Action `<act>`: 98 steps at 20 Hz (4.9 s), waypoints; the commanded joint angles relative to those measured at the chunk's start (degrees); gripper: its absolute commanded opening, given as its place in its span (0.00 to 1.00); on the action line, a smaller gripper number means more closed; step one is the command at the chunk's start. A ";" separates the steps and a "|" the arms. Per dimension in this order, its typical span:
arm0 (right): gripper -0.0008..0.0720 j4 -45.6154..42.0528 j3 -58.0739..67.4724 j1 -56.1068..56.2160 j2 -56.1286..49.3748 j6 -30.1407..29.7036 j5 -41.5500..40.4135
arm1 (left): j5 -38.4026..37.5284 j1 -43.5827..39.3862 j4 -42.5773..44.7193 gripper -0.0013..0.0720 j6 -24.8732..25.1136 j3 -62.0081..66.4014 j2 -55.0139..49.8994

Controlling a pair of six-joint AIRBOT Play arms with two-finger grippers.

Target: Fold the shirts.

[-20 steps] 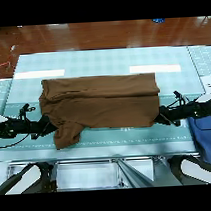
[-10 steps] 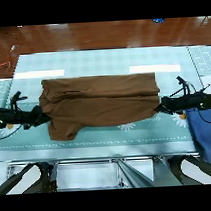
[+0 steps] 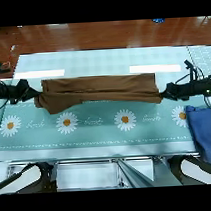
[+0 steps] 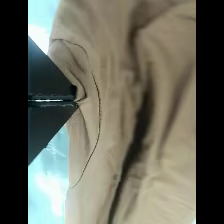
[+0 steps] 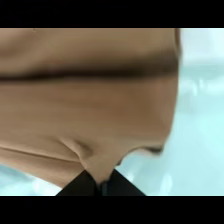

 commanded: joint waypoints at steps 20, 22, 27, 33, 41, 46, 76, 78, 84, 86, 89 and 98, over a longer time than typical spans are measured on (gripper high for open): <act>0.57 14.29 23.19 -1.05 -26.36 -1.14 -9.81 | -11.82 -8.28 3.34 0.71 -5.46 38.77 -38.38; 0.57 13.79 29.00 -4.85 -25.07 -0.33 -0.96 | -18.36 -5.18 10.60 0.71 -10.93 42.58 -36.61; 0.57 4.00 30.64 -16.31 -14.40 1.16 3.93 | -5.07 0.79 18.14 0.71 -13.31 37.73 -17.09; 0.57 6.82 8.57 -17.22 -10.78 3.21 -8.59 | 14.78 -9.99 16.09 0.71 -10.05 2.93 12.17; 0.57 17.00 6.19 -7.74 -21.77 0.22 -12.00 | 19.63 -22.43 10.95 0.71 -13.05 -13.03 18.10; 0.57 18.82 8.66 -4.20 -26.36 0.31 -12.31 | 19.96 -22.51 10.97 0.71 -13.75 -13.03 18.10; 0.05 -0.76 9.31 -7.13 22.88 0.33 10.86 | 19.78 -61.90 9.42 0.04 -16.81 35.01 -33.99; 0.05 -0.66 9.31 -7.13 24.22 0.24 10.97 | 17.00 -66.01 9.33 0.04 -18.78 41.27 -39.71; 0.04 0.39 9.31 -7.10 24.41 0.11 11.17 | 16.37 -72.94 -1.29 0.04 -21.29 51.67 -49.66; 0.04 0.39 9.31 -7.04 24.41 0.11 11.39 | 16.37 -73.42 -4.46 0.04 -21.29 53.46 -51.21; 0.04 0.42 9.31 -6.25 24.39 0.13 11.30 | 14.86 -73.13 -5.14 0.04 -21.00 54.82 -51.60; 0.05 9.86 9.33 -5.79 22.12 -1.05 9.57 | 0.57 -54.86 10.38 0.05 -18.91 53.83 -34.80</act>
